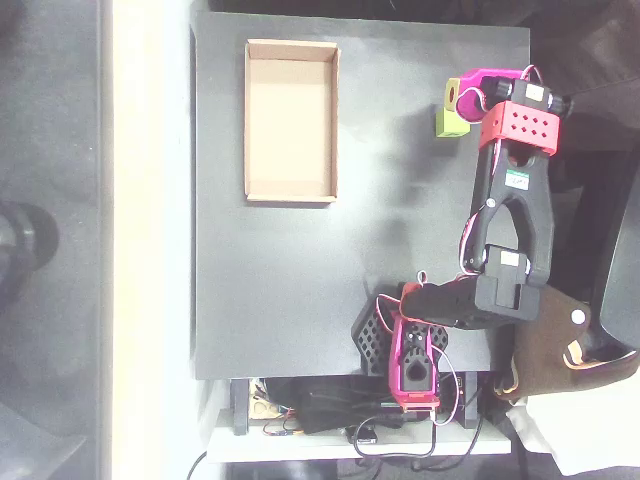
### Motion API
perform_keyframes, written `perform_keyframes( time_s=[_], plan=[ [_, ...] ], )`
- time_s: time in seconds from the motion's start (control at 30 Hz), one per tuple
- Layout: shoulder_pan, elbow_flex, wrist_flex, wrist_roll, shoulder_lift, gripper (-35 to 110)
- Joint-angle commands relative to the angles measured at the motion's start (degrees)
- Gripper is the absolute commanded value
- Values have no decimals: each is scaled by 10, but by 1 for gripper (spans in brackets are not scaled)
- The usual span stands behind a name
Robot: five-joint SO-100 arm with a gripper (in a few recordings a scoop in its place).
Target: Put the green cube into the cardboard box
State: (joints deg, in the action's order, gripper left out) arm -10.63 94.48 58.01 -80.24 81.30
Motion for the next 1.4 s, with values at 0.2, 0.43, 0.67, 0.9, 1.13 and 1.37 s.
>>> perform_keyframes(
  time_s=[0.2, 0.43, 0.67, 0.9, 1.13, 1.37],
  plan=[
    [1, 48, -43, -2, 10, 28],
    [4, 76, -43, -2, 10, 28],
    [27, 105, -43, -2, 11, 28],
    [39, 106, -43, -2, 11, 28],
    [38, 120, -39, -2, 16, 28],
    [39, 120, -35, -2, 18, 31]
  ],
)
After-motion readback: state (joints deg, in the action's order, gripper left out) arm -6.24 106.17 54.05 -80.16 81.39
